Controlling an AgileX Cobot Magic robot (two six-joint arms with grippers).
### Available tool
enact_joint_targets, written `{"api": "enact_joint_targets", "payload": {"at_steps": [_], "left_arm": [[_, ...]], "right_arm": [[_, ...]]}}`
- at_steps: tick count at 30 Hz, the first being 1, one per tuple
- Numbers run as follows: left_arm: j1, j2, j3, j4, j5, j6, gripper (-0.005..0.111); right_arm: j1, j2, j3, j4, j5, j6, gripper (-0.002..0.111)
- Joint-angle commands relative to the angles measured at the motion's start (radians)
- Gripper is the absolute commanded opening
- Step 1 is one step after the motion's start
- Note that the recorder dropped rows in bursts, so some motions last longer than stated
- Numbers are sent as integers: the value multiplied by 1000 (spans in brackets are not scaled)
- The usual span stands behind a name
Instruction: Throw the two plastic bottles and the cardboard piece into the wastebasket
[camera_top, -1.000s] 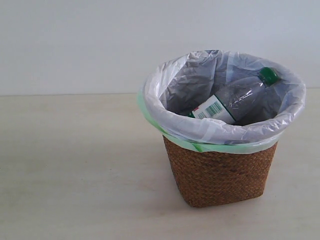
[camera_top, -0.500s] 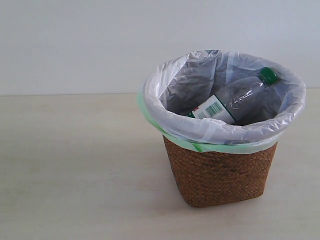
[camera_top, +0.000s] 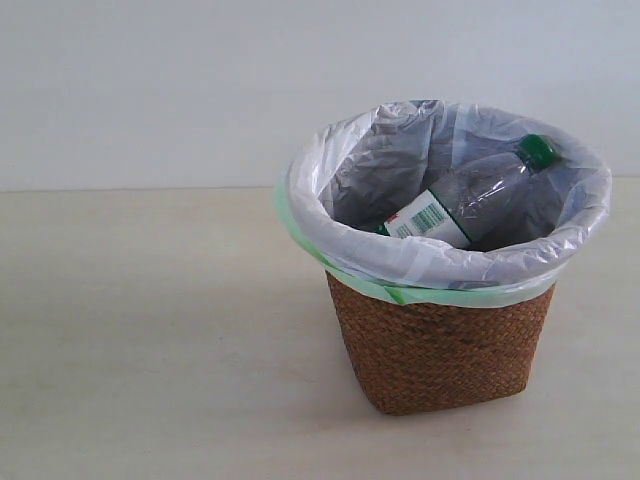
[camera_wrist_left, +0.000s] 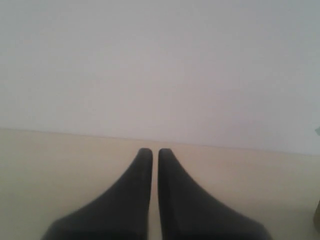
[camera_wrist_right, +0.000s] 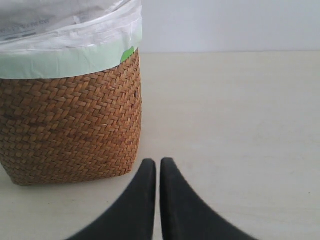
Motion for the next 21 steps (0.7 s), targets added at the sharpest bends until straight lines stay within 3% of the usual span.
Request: {"api": "enact_joint_targets", "payload": {"at_steps": [1,5,11,21], "left_arm": [[3,-3,4,-19,-9,-21,4],[3,-3,4,73,8,-70,4],[3,-3,4,529,15,-584,4],[3,-3,4,893,16,-1020,4]], "right_arm": [[-5,-4,-1,-5,-7,-4,0],[-5,-4,-1,-5,-7,-4,0],[-5,-4,-1,-5,-7,-4,0],[-5,-4,-1,-5,-7,-4,0]]}}
